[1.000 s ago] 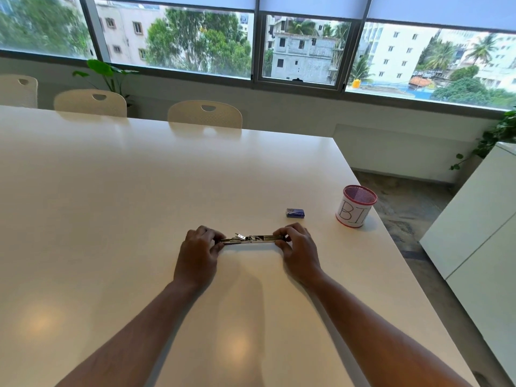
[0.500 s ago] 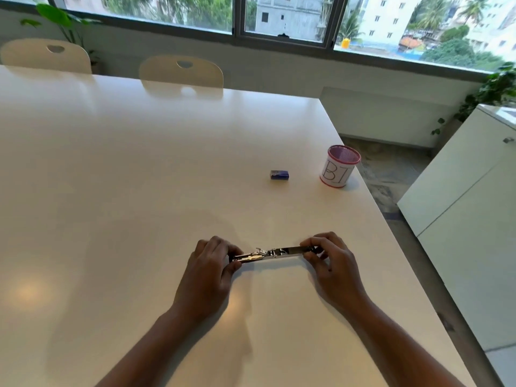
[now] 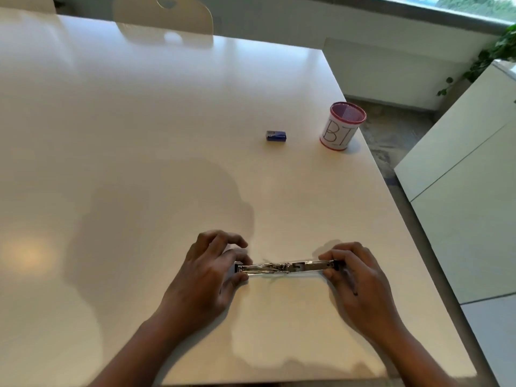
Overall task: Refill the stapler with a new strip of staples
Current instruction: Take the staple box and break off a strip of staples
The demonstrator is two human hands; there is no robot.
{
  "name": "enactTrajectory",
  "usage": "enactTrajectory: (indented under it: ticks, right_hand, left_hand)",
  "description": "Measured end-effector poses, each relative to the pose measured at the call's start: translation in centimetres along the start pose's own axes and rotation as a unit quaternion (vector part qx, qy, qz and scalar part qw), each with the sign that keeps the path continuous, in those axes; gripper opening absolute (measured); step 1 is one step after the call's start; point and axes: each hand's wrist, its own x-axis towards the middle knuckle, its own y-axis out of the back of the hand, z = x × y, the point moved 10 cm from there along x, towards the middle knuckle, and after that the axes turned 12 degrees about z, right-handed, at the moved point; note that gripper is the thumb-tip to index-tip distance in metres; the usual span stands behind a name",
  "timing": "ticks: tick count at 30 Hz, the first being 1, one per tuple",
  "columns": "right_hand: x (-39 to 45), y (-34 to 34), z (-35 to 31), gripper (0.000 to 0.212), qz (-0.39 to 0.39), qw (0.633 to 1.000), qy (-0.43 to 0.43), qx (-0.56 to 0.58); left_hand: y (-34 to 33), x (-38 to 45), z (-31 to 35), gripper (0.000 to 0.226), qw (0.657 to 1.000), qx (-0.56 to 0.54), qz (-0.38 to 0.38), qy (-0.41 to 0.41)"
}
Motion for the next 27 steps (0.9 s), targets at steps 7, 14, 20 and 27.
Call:
enactTrajectory:
  ticks: [7, 14, 20, 27]
  right_hand:
    - [0.2, -0.5, -0.4, 0.025, -0.037, 0.999, 0.014, 0.005]
    - [0.8, -1.0, -0.4, 0.038, -0.075, 0.997, -0.011, 0.031]
    - [4.9, -2.4, 1.1, 0.024, -0.061, 0.991, -0.074, 0.092]
    - [14.0, -7.5, 2.6, 0.019, -0.028, 0.996, -0.064, 0.046]
  left_hand:
    - [0.2, 0.1, 0.1, 0.018, 1.0, -0.01, -0.011, 0.001]
    - [0.6, 0.6, -0.6, 0.031, 0.999, -0.038, -0.003, 0.02]
    - [-0.4, 3.6, -3.0, 0.017, 0.993, -0.094, 0.028, 0.065]
    - [-3.7, 12.3, -5.4, 0.03, 0.995, -0.007, 0.063, 0.071]
